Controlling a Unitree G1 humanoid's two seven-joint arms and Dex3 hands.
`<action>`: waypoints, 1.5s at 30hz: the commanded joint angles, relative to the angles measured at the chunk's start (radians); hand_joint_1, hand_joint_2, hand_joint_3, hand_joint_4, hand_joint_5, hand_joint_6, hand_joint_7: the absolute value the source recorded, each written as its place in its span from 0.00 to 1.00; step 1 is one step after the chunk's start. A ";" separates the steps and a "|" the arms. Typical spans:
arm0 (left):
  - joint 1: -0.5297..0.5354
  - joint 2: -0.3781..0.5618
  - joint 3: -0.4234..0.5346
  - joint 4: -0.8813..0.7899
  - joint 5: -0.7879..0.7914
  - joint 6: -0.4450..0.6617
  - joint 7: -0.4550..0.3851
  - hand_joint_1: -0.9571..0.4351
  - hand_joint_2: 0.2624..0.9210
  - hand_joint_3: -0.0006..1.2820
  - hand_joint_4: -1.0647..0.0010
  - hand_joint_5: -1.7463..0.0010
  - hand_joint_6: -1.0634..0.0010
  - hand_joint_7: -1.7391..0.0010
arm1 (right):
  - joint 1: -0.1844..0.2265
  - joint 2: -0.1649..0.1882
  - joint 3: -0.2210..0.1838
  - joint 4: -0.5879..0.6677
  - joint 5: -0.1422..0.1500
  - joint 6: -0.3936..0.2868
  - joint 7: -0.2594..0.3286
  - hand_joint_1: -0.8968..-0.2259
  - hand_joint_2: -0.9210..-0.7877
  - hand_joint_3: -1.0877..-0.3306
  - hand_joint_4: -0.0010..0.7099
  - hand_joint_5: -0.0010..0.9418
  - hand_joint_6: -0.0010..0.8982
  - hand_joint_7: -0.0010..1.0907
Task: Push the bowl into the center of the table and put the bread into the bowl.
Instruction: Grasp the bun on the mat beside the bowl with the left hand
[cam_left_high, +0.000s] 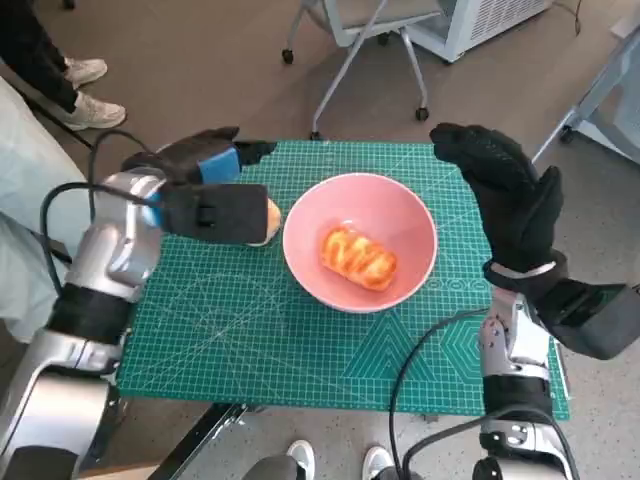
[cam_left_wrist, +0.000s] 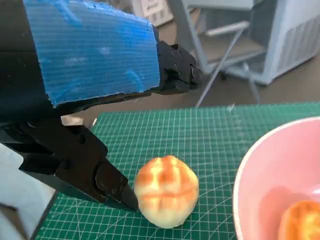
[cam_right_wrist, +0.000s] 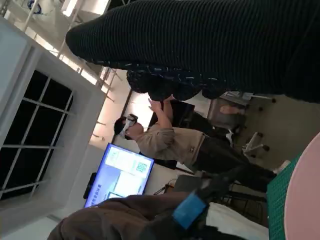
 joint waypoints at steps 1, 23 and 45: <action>-0.057 -0.036 -0.041 0.120 0.024 -0.024 0.035 0.69 0.66 0.00 0.94 0.99 0.78 0.99 | 0.025 -0.012 -0.004 -0.001 0.006 0.017 0.007 0.35 0.00 0.47 0.24 0.00 0.04 0.51; -0.148 -0.182 -0.186 0.566 0.093 -0.110 0.155 0.65 0.73 0.02 0.72 0.98 0.64 0.98 | 0.055 -0.014 -0.010 -0.032 0.008 0.018 0.001 0.35 0.00 0.48 0.24 0.00 0.05 0.50; -0.149 -0.189 -0.267 0.623 0.143 -0.056 0.177 0.71 0.99 0.06 0.38 0.24 0.32 0.50 | 0.062 -0.003 -0.018 -0.046 0.006 0.025 -0.014 0.33 0.00 0.49 0.24 0.00 0.09 0.44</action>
